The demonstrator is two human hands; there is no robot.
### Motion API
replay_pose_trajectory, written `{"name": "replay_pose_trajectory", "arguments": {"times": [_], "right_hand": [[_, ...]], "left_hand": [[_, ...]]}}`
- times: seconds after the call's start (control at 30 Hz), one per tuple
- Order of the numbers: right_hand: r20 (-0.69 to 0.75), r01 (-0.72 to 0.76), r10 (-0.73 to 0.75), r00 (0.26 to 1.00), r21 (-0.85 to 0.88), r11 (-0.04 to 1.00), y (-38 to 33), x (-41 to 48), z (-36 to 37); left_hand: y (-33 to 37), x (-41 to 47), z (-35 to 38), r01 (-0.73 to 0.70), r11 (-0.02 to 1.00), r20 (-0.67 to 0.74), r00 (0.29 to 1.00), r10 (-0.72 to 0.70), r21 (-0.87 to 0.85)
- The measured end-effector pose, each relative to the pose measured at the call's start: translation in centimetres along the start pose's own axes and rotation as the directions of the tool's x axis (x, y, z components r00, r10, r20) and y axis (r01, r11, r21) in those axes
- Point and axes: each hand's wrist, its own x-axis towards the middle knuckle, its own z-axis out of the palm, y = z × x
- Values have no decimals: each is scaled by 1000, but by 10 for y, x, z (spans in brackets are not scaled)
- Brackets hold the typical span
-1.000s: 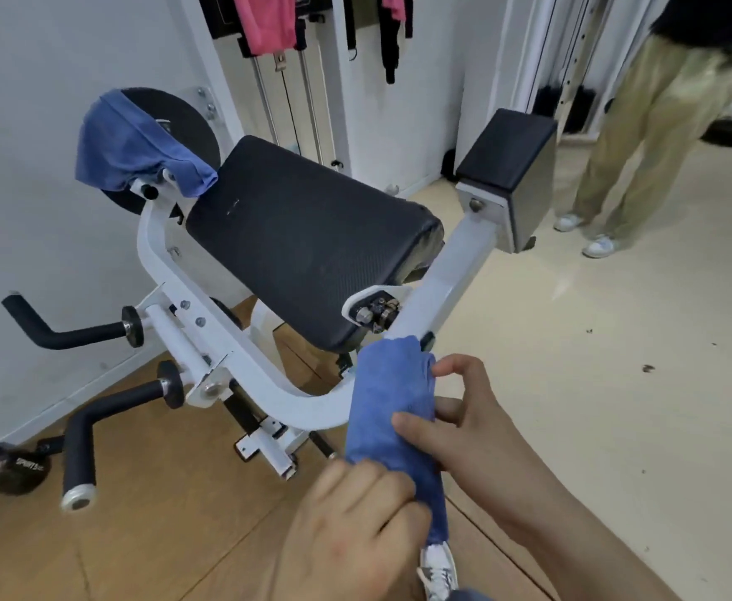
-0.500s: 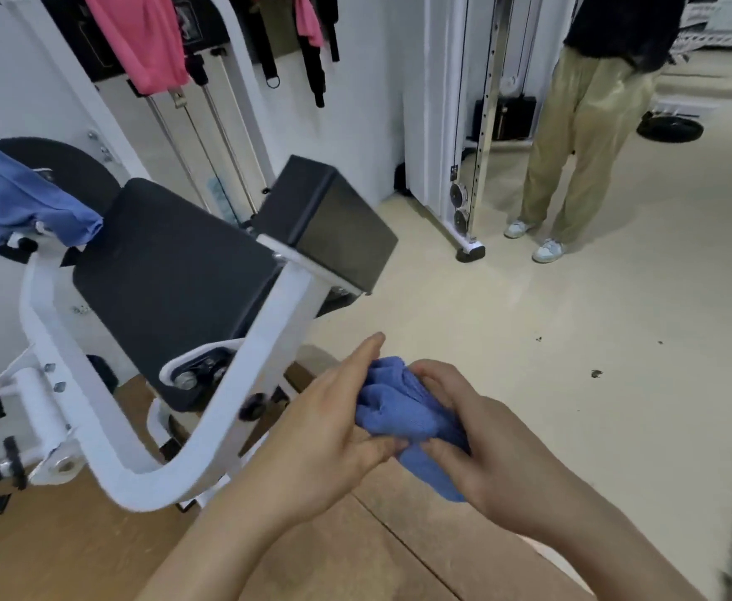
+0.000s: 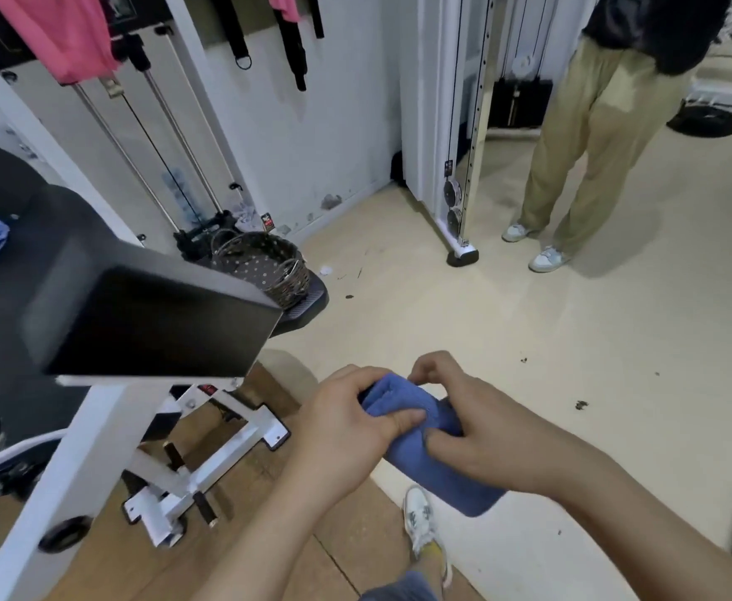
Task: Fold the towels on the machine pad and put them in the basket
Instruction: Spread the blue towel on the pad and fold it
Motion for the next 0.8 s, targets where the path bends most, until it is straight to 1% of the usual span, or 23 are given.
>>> {"name": "replay_pose_trajectory", "arguments": {"times": [0.07,0.1,0.17,0.23,0.3,0.33,0.5,0.6,0.63,0.73,0.8], "right_hand": [[110,-80,79,991,11,997,19,32,-32],[191,-120,126,973,-42,992,27,49,-50],[345,-158,219,913,-196,968,41,86,-83],[397,-129,249,883,-305,943,52,129,-108],[395,-80,250,884,-399,913,63,180,-130],[403,-66,247,881,-412,909,68,204,-141],[479,-83,245,843,-334,939,69,302,-200],[471,-125,216,855,-217,968,72,360,-223],[479,-109,186,858,-183,977,76,381,-226],[528,58,34,848,-156,986,88,443,-228],[545,146,-42,837,-147,978,94,482,-228]], "left_hand": [[-3,33,8,53,997,-55,997,-56,-55],[-5,51,11,73,994,-83,993,-79,-81],[-9,88,15,106,987,-135,983,-122,-119],[-13,128,17,140,979,-188,968,-167,-150],[-17,170,15,180,964,-239,945,-224,-194],[-18,190,13,188,957,-262,934,-244,-221],[-19,270,2,201,915,-336,885,-323,-350],[-31,311,-7,201,888,-400,836,-375,-412],[-37,323,-11,216,871,-394,825,-404,-441],[-58,354,-27,260,760,-321,790,-522,-596],[-71,374,-38,290,695,-274,767,-580,-658]]}}
